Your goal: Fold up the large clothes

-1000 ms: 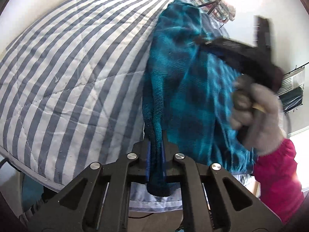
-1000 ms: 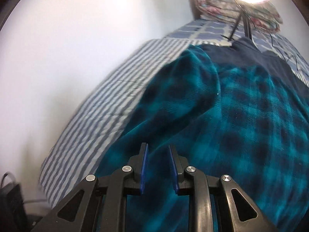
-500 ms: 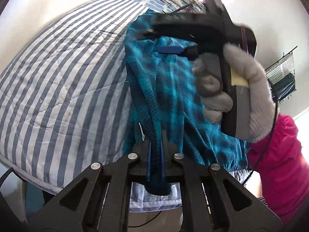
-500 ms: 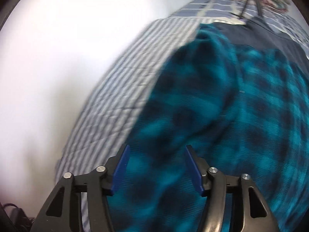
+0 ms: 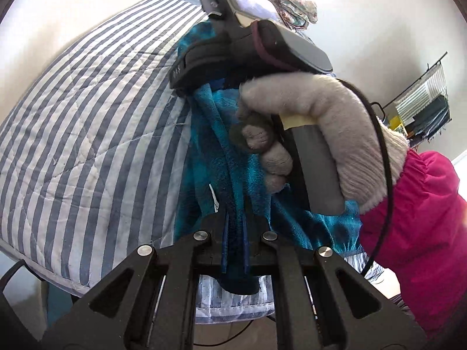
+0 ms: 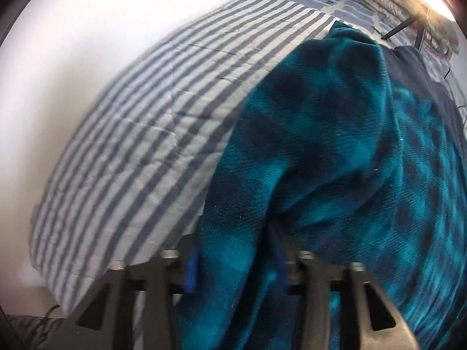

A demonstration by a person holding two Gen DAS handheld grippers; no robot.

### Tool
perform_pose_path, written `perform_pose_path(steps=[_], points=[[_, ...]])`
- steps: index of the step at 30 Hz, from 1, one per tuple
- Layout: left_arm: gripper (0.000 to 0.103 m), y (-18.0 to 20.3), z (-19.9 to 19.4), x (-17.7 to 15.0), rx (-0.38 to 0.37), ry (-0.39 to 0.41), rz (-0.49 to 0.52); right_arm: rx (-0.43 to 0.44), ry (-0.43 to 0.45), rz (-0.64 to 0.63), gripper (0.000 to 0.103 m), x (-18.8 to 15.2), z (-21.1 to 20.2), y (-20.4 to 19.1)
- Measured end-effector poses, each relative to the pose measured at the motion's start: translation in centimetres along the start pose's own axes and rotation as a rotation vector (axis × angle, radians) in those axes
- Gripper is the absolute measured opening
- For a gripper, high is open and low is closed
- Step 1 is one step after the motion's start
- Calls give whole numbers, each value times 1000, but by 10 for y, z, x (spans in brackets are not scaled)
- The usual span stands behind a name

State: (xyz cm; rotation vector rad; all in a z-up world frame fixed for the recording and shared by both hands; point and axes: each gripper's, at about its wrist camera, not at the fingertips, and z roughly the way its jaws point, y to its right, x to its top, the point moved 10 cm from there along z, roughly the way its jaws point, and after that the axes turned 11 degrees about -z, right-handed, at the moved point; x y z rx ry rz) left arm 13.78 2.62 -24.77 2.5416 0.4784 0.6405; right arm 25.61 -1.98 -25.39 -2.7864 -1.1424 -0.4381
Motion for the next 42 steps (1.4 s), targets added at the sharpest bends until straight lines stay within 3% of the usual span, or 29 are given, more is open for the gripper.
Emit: perform_pose_path(steps=[1, 4, 12, 21, 22, 24, 25, 29, 36, 41, 42], points=[[4, 5, 2, -2, 2, 2, 5, -2, 5, 0, 13, -2, -1, 4], [4, 21, 7, -5, 5, 3, 38, 80, 49, 50, 8, -4, -5, 15], [4, 72, 20, -20, 17, 13, 170, 364, 252, 289, 6, -22, -39, 64], [5, 123, 36, -39, 25, -19, 304, 528, 427, 522, 6, -78, -57, 127], [6, 130, 37, -42, 13, -33, 310, 542, 437, 555, 6, -85, -55, 134], [23, 136, 35, -51, -23, -67, 313, 564, 454, 628, 6, -101, -51, 149], [25, 138, 31, -53, -42, -75, 314, 580, 463, 677, 6, -112, -48, 158], [26, 146, 13, -53, -99, -46, 302, 562, 440, 766, 6, -145, -33, 172], [26, 100, 31, -35, -19, -38, 159, 476, 383, 758, 7, -159, -25, 170], [26, 91, 51, -37, -4, -55, 144, 409, 312, 658, 20, -141, -34, 160], [26, 91, 54, -39, -3, -58, 143, 385, 305, 633, 27, -139, -41, 161]])
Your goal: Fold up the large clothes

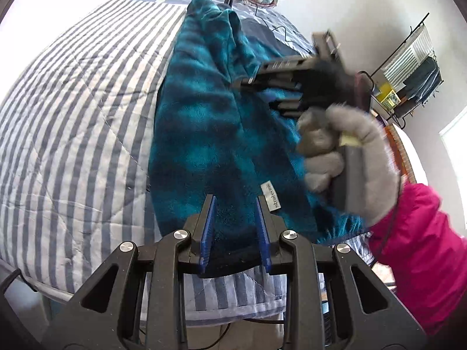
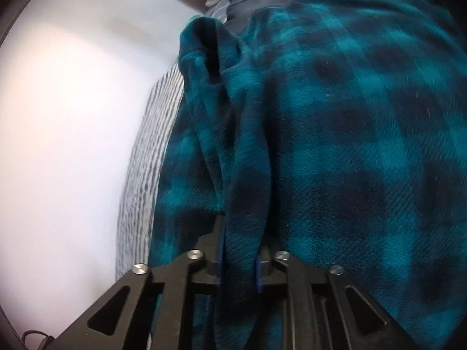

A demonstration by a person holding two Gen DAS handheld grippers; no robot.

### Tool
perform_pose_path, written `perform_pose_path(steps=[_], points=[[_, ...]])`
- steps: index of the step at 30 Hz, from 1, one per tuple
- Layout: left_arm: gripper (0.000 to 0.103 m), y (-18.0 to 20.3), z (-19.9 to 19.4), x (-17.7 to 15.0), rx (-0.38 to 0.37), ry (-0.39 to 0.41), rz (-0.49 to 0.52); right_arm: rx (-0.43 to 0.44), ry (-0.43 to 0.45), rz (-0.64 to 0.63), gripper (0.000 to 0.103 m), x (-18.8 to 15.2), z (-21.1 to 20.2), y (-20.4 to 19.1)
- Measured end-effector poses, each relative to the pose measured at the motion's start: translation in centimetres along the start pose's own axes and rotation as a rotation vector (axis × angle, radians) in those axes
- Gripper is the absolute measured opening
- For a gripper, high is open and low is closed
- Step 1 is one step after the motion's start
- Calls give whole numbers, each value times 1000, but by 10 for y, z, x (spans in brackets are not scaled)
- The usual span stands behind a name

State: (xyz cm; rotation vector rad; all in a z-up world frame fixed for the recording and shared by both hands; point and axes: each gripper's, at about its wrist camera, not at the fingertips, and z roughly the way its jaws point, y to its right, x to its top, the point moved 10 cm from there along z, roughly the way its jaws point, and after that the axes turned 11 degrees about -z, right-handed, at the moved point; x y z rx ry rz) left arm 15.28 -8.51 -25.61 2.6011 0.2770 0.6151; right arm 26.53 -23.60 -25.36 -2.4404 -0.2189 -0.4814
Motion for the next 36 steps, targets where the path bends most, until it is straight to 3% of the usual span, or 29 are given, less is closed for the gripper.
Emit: perform_pose_path(steps=[3, 9, 15, 19, 23, 28, 30, 36], points=[[26, -3, 7, -9, -1, -8, -4, -77, 28, -115, 29, 21, -23, -15], [26, -7, 10, -8, 25, 30, -26, -149, 124, -304, 27, 70, -61, -42], [26, -12, 7, 3, 99, 108, 19, -112, 133, -447, 26, 118, -19, -77], [26, -20, 11, 16, 107, 122, 0, -50, 132, -455, 26, 148, 16, -79], [26, -28, 16, 18, 109, 110, -7, -72, 142, -396, 26, 181, 56, -59], [26, -30, 24, 19, 112, 98, -8, -300, 86, -245, 9, 187, 80, 25], [26, -31, 26, 19, 111, 93, -11, -224, 117, -165, 8, 184, 78, 39], [26, -35, 33, 19, 106, 85, -25, -191, 129, -225, 15, 192, 60, 18]])
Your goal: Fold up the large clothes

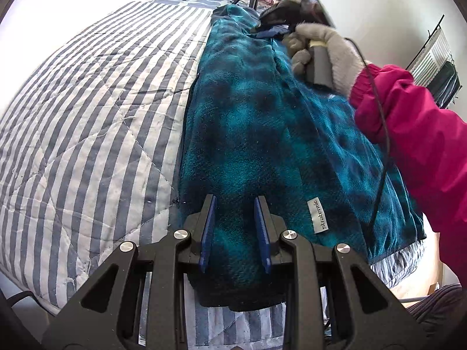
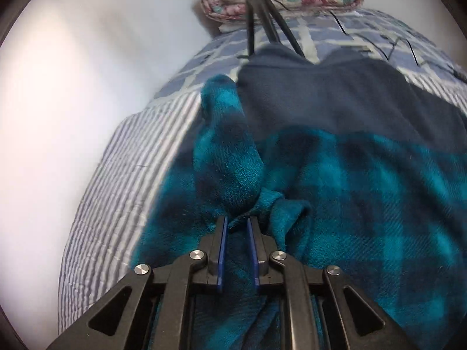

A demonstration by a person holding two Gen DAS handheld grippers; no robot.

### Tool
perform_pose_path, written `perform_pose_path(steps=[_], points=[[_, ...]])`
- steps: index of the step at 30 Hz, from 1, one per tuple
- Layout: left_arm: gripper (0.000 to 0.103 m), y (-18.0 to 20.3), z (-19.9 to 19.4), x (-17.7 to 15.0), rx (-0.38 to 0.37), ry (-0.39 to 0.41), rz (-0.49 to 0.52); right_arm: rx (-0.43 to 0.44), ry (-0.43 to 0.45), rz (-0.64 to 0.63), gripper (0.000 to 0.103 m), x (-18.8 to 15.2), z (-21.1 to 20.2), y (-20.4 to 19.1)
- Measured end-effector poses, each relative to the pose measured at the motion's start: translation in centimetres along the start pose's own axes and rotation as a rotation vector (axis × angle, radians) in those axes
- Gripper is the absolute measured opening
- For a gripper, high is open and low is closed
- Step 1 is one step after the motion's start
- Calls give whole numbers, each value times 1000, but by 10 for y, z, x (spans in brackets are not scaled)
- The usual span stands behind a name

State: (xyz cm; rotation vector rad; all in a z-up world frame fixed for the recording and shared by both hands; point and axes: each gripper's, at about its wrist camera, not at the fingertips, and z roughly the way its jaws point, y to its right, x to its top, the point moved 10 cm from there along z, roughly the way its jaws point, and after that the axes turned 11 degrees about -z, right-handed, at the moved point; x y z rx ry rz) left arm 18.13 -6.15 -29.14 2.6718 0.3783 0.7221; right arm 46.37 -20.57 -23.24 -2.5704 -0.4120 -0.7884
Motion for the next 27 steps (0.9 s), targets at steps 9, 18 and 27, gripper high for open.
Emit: perform_pose_path(steps=[9, 18, 27], points=[[26, 5, -29, 11, -34, 66, -1, 112, 39, -74, 16, -28, -86, -44], [26, 9, -43, 15, -78, 76, -1, 149, -95, -227, 16, -141, -173, -109], [26, 53, -7, -33, -99, -10, 129, 65, 23, -157, 18, -182, -270, -98]])
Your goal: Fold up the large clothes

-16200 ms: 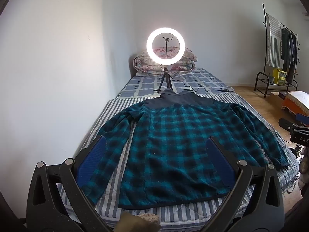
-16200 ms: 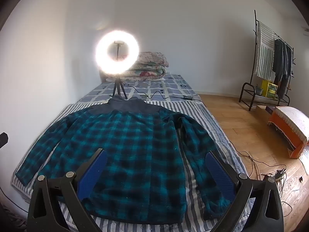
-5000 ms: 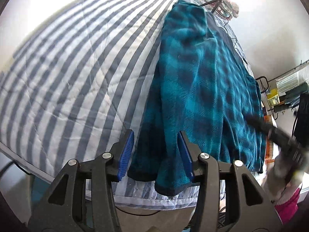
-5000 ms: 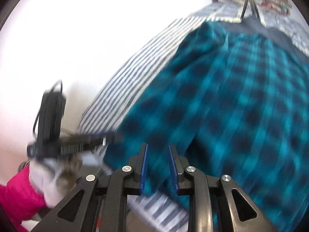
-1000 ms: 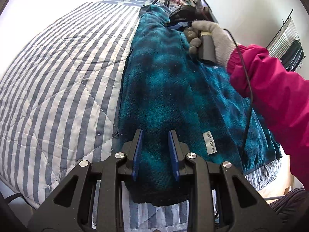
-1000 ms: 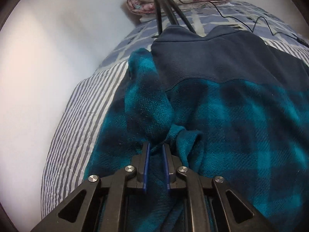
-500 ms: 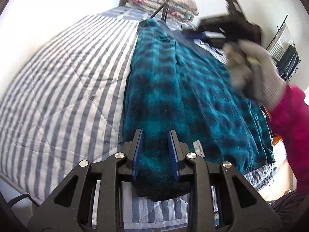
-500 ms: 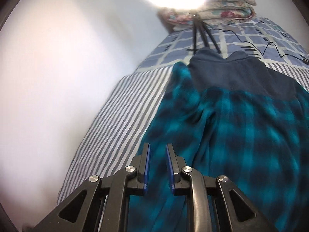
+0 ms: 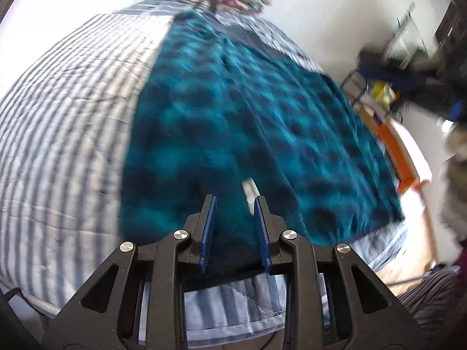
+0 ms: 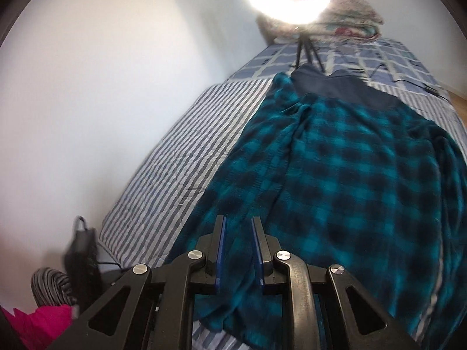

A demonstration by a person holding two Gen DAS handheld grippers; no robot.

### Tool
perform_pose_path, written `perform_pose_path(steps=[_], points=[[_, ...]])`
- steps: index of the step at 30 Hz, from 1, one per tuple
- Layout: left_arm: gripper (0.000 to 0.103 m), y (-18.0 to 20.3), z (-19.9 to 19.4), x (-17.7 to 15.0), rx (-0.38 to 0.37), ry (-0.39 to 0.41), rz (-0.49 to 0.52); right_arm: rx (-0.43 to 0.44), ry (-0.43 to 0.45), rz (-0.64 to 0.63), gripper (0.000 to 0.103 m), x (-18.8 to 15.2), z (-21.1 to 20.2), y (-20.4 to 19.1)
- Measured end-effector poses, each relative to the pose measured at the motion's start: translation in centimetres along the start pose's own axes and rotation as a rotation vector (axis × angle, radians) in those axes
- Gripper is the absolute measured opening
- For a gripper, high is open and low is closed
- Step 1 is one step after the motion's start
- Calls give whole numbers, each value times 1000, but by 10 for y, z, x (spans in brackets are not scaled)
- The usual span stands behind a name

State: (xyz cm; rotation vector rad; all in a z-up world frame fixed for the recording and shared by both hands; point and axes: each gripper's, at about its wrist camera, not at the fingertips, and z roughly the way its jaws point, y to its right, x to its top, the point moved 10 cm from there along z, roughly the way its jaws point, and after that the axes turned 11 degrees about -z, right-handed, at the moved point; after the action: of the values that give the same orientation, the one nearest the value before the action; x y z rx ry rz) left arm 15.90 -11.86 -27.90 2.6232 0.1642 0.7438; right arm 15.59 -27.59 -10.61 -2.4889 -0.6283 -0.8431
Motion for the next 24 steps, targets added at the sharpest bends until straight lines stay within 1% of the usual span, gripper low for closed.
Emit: perform_pose_path(steps=[2, 4, 7, 9, 10, 14, 15, 16, 17, 19, 22, 24], points=[[26, 4, 16, -12, 26, -29, 41, -5, 27, 31, 21, -6, -15, 3], [26, 5, 19, -15, 46, -8, 46, 5, 31, 47, 25, -14, -21, 2], [26, 4, 7, -15, 32, 10, -12, 9, -10, 29, 28, -25, -12, -7], [26, 4, 6, -17, 31, 5, -18, 47, -51, 19, 32, -29, 2, -14], [26, 3, 8, -17, 34, 1, -13, 51, -60, 23, 33, -29, 7, -14], [26, 3, 12, -18, 41, -9, -17, 66, -95, 47, 37, -13, 44, -5], [21, 3, 14, -17, 48, -6, -10, 74, -104, 57, 41, -8, 54, -2], [16, 5, 15, -16, 50, -4, -1, 75, -107, 72, 41, -1, 66, 3], [8, 7, 16, -16, 46, -6, 4, 77, -111, 88, 41, 5, 77, 8], [5, 7, 15, -15, 41, 3, -6, 78, -124, 129, 41, 15, 101, 21], [3, 8, 8, -10, -16, 8, -74, 64, -146, 181, 41, 24, 133, 41], [2, 9, 0, -6, -59, 10, -122, 35, -161, 177, 41, 29, 151, 52]])
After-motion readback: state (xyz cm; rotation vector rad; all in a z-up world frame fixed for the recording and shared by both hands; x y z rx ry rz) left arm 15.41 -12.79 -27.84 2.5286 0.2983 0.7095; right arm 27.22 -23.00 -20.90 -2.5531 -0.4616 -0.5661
